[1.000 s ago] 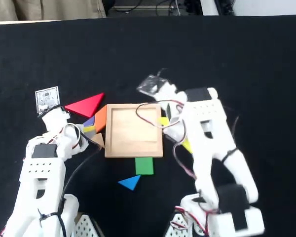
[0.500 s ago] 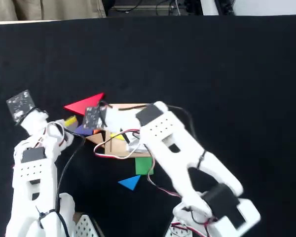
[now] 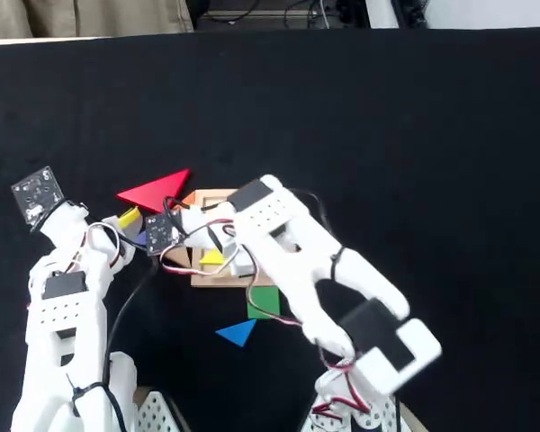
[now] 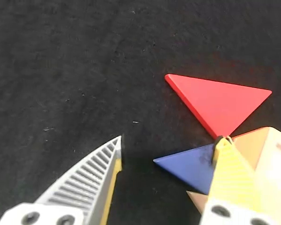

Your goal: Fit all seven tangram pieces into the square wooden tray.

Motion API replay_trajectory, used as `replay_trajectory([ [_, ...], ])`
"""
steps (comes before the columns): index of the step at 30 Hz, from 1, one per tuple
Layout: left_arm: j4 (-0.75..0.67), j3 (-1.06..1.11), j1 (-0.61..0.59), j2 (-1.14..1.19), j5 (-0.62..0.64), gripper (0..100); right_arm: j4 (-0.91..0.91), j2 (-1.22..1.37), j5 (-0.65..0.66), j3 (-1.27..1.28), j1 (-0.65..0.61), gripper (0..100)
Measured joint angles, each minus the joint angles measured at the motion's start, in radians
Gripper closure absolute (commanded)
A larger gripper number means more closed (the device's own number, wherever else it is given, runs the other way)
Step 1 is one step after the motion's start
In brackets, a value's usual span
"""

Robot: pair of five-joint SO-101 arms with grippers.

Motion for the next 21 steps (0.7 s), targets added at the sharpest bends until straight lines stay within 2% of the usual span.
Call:
replay_trajectory([
  [8,0.0,0.0,0.003,0.0,0.0,69,-0.002,0.091,0.0,-0.028,0.0,73.3],
  [15,0.0,0.0,0.003,0.0,0.0,69,0.0,0.091,-0.009,-0.028,0.0,56.4],
  [21,0.0,0.0,0.003,0.0,0.0,69,0.0,0.091,-0.012,-0.028,0.0,61.3],
])
